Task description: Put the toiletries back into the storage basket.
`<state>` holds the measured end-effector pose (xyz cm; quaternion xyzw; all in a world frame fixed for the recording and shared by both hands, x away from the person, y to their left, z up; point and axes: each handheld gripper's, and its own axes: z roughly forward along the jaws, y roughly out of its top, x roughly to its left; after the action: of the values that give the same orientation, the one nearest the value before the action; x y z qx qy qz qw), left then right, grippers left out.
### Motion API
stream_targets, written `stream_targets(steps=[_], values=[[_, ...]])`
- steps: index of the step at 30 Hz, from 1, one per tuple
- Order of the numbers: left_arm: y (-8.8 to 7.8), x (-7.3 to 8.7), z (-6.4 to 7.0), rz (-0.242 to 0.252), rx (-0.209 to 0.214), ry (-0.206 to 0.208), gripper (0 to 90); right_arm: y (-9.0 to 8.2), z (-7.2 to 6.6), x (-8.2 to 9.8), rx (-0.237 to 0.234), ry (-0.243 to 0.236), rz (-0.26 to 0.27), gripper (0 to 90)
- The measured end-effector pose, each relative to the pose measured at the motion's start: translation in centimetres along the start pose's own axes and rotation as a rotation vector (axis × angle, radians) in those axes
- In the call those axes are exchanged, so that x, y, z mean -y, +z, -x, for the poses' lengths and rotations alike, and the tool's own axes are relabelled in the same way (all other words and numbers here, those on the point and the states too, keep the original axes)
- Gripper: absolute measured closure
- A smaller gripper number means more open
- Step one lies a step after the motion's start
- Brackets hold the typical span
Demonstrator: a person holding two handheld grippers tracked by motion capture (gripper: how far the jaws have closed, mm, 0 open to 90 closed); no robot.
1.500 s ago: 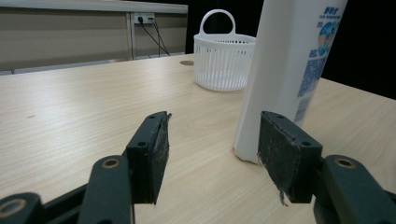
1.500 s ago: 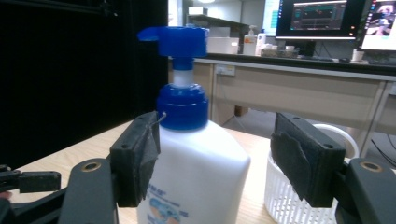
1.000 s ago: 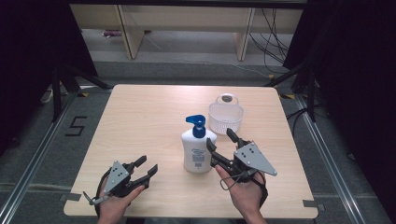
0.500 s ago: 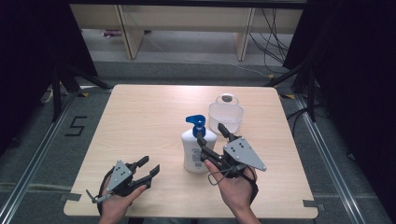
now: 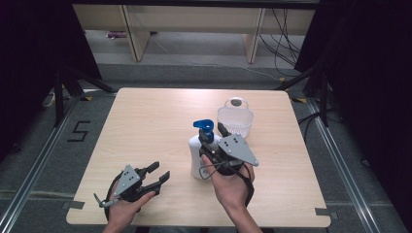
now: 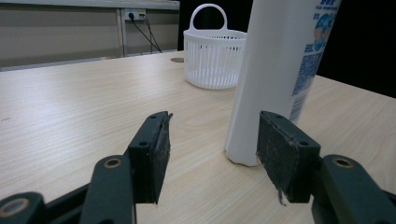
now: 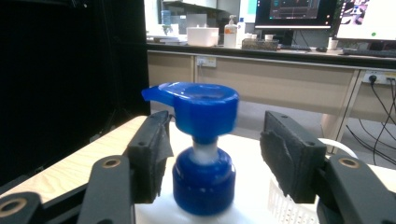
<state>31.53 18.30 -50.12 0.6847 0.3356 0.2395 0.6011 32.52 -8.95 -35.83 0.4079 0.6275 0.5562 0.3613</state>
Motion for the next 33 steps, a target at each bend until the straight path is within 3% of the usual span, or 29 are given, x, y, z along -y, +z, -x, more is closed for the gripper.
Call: stream_targets(steps=[3,7,13,14,17,20,21,22,25,33], values=[[0.0,0.1,0.0,-0.009,-0.006,-0.004,43.8,0.7,-0.3,0.0,-0.008,0.015,-0.020,46.1],[0.1,0.3,0.1,0.001,0.010,-0.022,43.9,1.1,-0.4,-0.1,0.009,0.002,-0.026,48.8],[0.0,0.2,0.0,-0.009,-0.001,-0.012,44.0,1.4,-0.5,-0.3,0.029,0.011,-0.040,53.1],[0.0,0.3,-0.1,-0.009,-0.001,-0.012,44.1,1.5,-0.5,-0.4,0.028,-0.004,-0.033,54.9],[0.0,0.3,-0.1,-0.005,0.001,-0.013,44.2,1.5,-0.8,-0.4,0.022,0.021,-0.037,59.7],[0.0,0.4,-0.1,-0.005,0.005,-0.017,44.4,1.6,-0.9,-0.3,0.039,0.010,-0.021,60.2],[-0.1,0.3,-0.1,-0.016,-0.003,-0.012,44.5,1.6,-0.8,-0.3,0.049,-0.020,-0.018,60.3],[-0.1,0.4,-0.2,-0.015,-0.003,-0.018,44.5,1.6,-0.8,-0.3,0.049,-0.020,-0.018,60.3],[-0.3,0.4,-0.4,-0.016,-0.009,-0.013,44.7,1.6,-0.4,-0.5,0.020,0.001,-0.025,60.4],[-0.3,0.5,-0.4,-0.018,-0.006,-0.022,45.0,1.7,0.8,-0.7,0.011,0.011,-0.026,60.5]])
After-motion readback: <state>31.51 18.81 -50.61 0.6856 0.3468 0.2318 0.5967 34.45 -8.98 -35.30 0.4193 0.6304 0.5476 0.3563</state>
